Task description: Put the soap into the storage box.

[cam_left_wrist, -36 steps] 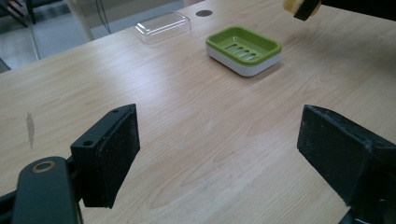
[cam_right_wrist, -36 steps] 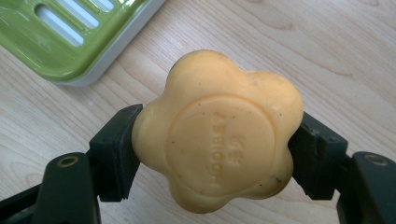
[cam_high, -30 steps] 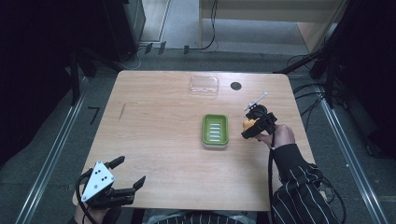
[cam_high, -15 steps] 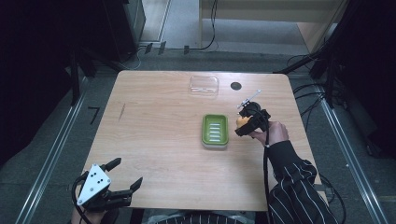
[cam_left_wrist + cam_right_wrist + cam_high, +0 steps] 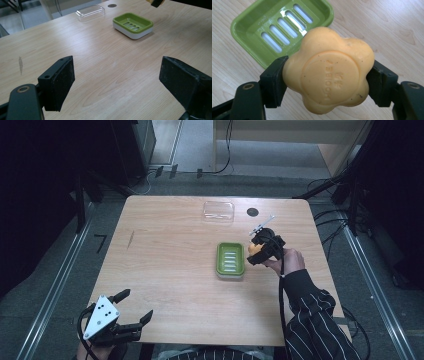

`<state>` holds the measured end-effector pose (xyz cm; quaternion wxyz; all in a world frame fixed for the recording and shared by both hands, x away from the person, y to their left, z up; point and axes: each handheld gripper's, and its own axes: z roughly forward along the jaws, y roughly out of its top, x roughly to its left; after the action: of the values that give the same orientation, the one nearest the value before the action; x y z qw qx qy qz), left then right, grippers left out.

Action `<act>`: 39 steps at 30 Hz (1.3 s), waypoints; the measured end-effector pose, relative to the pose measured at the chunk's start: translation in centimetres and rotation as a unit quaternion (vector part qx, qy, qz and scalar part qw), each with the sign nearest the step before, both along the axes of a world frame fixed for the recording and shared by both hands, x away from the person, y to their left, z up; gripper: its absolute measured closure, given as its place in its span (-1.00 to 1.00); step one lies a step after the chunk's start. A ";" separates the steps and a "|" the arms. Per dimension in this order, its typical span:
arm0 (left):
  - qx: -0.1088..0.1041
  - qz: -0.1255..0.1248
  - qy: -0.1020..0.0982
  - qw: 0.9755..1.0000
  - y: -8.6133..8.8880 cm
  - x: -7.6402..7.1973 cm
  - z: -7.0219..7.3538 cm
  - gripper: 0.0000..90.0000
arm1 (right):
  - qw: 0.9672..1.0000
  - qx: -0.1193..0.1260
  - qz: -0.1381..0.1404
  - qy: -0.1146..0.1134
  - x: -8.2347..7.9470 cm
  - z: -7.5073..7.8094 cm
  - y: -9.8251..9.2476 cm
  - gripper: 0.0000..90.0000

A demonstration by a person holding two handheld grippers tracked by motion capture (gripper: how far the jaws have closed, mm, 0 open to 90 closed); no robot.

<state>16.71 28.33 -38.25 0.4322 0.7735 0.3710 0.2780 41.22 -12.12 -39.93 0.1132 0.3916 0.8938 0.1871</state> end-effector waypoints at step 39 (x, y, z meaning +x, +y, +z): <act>-0.001 0.015 -0.001 1.000 0.7 -0.9 0.0 -0.70 | 0.999 0.025 0.027 -0.029 0.5 -0.1 3.2 -0.38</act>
<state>15.78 29.04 -38.24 0.4293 0.7668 0.3825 0.2853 41.70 -8.92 -40.03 0.1238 0.3649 0.8953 0.2234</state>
